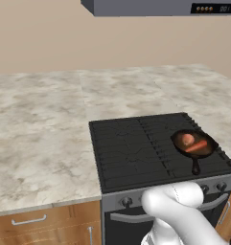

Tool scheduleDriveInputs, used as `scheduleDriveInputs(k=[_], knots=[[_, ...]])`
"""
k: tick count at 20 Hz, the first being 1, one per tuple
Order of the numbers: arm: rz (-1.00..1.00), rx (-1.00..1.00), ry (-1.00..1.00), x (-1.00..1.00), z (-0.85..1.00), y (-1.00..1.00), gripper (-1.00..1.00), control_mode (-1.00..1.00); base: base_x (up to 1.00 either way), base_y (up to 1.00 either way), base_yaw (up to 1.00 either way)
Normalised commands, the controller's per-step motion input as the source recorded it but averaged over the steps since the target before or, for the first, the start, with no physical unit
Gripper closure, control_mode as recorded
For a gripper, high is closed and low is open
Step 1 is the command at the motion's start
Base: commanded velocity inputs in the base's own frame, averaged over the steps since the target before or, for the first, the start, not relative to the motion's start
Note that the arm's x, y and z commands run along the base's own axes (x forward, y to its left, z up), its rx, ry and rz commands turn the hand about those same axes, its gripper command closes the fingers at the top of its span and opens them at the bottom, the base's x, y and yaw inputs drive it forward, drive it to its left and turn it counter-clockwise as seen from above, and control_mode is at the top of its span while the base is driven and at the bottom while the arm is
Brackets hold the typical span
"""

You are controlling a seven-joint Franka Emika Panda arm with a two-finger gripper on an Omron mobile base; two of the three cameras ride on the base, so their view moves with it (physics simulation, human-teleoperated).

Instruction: Put the onion and carrot in the pan. Then turn on the front right burner and set the heat to medium.

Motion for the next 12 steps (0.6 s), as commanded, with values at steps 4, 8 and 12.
scheduleDriveInputs(k=[4,8,12], knots=[[-0.14,-0.13,-0.09,-0.03,-0.16,0.00,-1.00,-1.00,0.00,0.00,0.00],[-0.28,-0.11,-0.03,0.00,-0.19,0.00,-1.00,-1.00,0.00,0.00,0.00],[-0.29,-0.11,0.00,0.00,-0.24,0.02,-1.00,-1.00,0.00,0.00,0.00]])
